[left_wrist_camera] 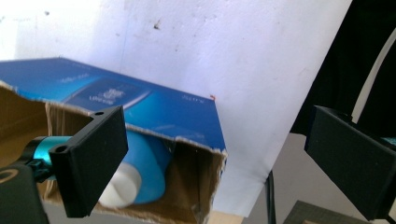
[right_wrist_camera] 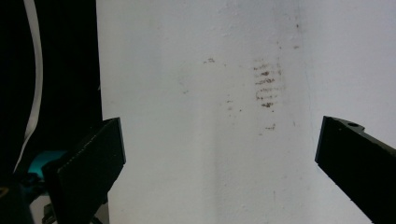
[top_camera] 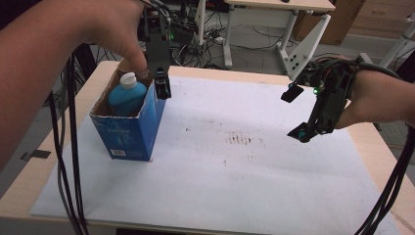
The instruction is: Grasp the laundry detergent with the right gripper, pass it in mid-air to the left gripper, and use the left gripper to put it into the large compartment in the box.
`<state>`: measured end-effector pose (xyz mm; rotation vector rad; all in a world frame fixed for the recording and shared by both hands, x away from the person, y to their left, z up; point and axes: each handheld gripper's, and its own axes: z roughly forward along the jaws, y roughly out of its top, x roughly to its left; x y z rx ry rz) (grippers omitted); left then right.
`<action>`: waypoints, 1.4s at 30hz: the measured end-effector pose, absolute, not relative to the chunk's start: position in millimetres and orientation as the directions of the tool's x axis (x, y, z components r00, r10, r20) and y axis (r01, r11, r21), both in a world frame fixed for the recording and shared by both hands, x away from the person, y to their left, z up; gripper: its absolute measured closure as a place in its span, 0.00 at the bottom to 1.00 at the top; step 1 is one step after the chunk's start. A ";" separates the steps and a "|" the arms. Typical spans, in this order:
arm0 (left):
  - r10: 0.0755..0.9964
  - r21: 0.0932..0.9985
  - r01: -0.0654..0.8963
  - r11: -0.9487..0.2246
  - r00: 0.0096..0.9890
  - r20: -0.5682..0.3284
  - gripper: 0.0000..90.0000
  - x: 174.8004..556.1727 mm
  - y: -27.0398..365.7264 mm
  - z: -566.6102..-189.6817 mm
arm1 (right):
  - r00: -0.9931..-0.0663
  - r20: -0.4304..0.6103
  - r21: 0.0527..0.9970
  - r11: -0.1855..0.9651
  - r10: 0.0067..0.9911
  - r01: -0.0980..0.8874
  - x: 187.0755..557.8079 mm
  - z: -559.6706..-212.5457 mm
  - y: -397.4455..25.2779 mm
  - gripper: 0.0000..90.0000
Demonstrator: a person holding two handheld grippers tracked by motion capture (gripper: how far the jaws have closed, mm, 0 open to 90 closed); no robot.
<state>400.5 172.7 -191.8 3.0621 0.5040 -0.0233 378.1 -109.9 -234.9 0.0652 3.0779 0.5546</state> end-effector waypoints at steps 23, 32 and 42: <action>0.235 0.047 0.239 -0.970 0.969 -0.073 0.02 397.4 141.5 -214.1 | -0.999 -0.001 0.301 0.952 0.052 0.049 383.1 -242.8 -116.5 0.01; 0.221 0.052 0.225 -0.973 0.972 -0.080 0.02 397.8 138.1 -217.0 | -0.998 -0.002 0.275 0.960 0.055 0.052 385.7 -245.8 -119.9 0.01; 0.213 0.051 0.217 -0.975 0.974 -0.080 0.02 400.2 135.4 -219.0 | -0.998 -0.003 0.265 0.962 0.064 0.061 388.0 -247.5 -121.7 0.01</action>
